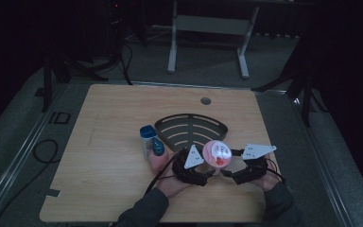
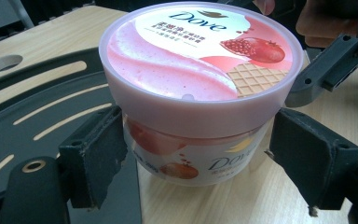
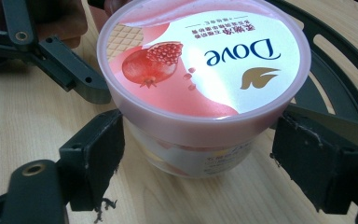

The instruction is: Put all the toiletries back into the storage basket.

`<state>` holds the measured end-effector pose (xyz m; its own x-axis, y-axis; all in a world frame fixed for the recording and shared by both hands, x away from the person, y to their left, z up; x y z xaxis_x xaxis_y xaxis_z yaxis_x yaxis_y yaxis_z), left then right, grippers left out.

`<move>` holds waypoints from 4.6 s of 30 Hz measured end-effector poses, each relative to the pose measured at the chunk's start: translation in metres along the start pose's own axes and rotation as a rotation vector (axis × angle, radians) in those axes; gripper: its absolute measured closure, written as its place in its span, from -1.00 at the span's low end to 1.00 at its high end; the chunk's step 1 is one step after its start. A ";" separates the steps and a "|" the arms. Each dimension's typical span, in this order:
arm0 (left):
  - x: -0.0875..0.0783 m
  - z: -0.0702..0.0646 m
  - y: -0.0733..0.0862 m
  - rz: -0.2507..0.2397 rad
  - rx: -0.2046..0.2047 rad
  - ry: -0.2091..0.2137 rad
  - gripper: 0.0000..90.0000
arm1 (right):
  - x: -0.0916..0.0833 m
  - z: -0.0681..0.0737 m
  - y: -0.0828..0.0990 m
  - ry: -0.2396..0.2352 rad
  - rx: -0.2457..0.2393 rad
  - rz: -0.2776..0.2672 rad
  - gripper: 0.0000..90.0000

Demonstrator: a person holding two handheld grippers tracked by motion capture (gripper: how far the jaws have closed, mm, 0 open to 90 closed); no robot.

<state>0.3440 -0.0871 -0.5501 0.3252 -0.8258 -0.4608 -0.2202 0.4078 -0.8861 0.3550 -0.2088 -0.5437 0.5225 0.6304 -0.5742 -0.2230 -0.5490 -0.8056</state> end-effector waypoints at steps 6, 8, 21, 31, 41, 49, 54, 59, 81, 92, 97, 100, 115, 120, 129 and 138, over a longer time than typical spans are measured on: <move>0.005 0.006 -0.006 0.003 -0.005 -0.011 -0.60 | 0.001 -0.010 -0.002 0.000 -0.001 0.004 -0.62; 0.006 0.008 -0.008 -0.003 -0.007 -0.013 -0.60 | 0.001 -0.013 -0.002 -0.007 0.003 -0.002 -0.62; 0.010 0.021 -0.018 -0.027 -0.026 -0.040 -0.60 | 0.005 -0.030 -0.012 -0.017 -0.003 -0.013 -0.63; 0.013 0.035 -0.019 -0.040 -0.068 -0.065 -0.61 | 0.017 -0.042 -0.018 -0.039 -0.007 -0.001 -0.63; 0.015 0.045 -0.026 -0.051 -0.078 -0.105 -0.61 | 0.023 -0.055 -0.025 -0.064 0.003 0.001 -0.63; 0.022 0.052 -0.027 -0.040 -0.080 -0.137 -0.61 | 0.031 -0.063 -0.025 -0.074 0.019 0.025 -0.65; 0.025 0.057 -0.030 -0.045 -0.078 -0.142 -0.61 | 0.033 -0.070 -0.026 -0.077 0.021 0.027 -0.65; 0.027 0.061 -0.032 -0.052 -0.083 -0.139 -0.61 | 0.033 -0.076 -0.028 -0.085 0.001 0.049 -0.61; 0.038 0.083 -0.038 -0.059 -0.090 -0.184 -0.60 | 0.042 -0.099 -0.032 -0.071 0.024 0.078 -0.49; 0.041 0.091 -0.037 -0.063 -0.106 -0.202 -0.60 | 0.048 -0.106 -0.034 -0.070 0.014 0.109 -0.49; 0.042 0.096 -0.035 -0.064 -0.123 -0.202 -0.60 | 0.054 -0.108 -0.036 -0.071 0.023 0.134 -0.49; 0.044 0.098 -0.033 -0.065 -0.137 -0.201 -0.60 | 0.057 -0.109 -0.035 -0.073 0.026 0.144 -0.49; 0.050 0.103 -0.028 -0.038 -0.146 -0.212 -0.59 | 0.063 -0.112 -0.028 -0.069 0.046 0.157 -0.41; 0.051 0.107 -0.029 -0.034 -0.154 -0.225 -0.59 | 0.065 -0.115 -0.029 -0.064 0.063 0.155 -0.37; 0.055 0.112 -0.025 -0.035 -0.176 -0.240 -0.56 | 0.070 -0.118 -0.027 -0.034 0.067 0.176 -0.35; 0.058 0.117 -0.024 -0.022 -0.188 -0.241 -0.55 | 0.074 -0.121 -0.027 -0.017 0.082 0.178 -0.33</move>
<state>0.4759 -0.0992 -0.5609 0.5359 -0.7081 -0.4598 -0.3698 0.2928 -0.8818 0.4996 -0.2134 -0.5466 0.4547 0.5373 -0.7103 -0.3771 -0.6064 -0.7001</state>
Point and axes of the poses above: each handheld gripper's, and its own axes: x roughly forward along the jaws, y roughly out of its underside, z roughly to its left, the point moved 9 cm from there along x, roughly forward along the jaws, and after that the axes turned 11 degrees about y, right-handed, at the moved point
